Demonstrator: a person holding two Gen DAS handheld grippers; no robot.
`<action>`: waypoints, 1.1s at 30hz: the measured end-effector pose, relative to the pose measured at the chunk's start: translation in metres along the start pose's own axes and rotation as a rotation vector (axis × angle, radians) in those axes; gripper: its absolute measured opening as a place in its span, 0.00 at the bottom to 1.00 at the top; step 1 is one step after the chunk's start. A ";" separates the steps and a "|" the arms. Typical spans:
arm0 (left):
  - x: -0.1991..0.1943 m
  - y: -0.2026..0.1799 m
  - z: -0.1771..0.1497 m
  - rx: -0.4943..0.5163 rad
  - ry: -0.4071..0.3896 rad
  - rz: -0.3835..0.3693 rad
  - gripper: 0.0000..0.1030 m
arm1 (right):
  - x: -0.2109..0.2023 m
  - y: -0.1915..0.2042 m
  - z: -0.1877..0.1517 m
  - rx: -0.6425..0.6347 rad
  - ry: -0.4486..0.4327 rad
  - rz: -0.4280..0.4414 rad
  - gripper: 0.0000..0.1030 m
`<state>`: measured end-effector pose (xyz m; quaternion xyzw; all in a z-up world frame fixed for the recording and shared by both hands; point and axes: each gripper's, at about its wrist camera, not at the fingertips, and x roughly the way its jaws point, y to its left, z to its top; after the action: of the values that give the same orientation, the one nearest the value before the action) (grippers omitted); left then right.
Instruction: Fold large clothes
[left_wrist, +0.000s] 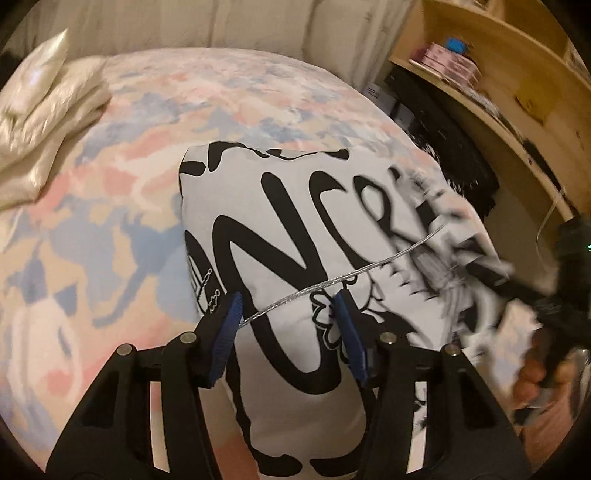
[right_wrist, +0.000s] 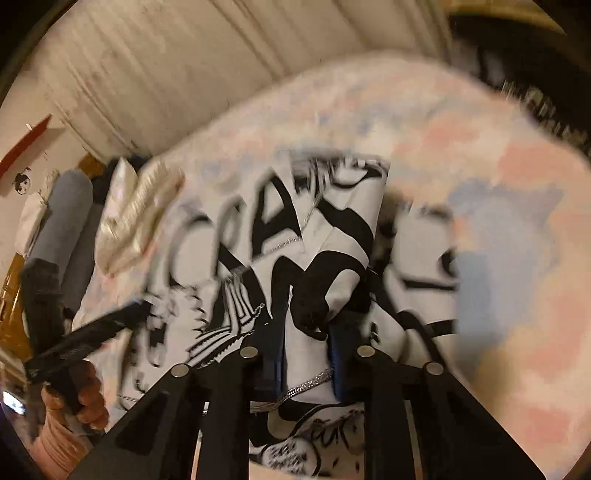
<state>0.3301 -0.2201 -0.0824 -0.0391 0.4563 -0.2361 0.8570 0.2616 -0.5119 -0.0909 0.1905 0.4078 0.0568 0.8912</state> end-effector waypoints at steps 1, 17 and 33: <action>0.000 -0.009 -0.001 0.032 -0.002 0.004 0.47 | -0.017 0.002 -0.003 -0.004 -0.041 -0.017 0.16; 0.027 -0.077 -0.025 0.247 0.034 0.203 0.47 | -0.002 -0.018 -0.036 0.016 0.088 -0.245 0.27; 0.062 -0.054 0.064 0.152 -0.051 0.280 0.60 | 0.098 0.017 0.080 -0.002 0.033 -0.281 0.32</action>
<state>0.3905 -0.3050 -0.0776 0.0837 0.4162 -0.1471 0.8934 0.3875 -0.4946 -0.1061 0.1297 0.4450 -0.0651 0.8837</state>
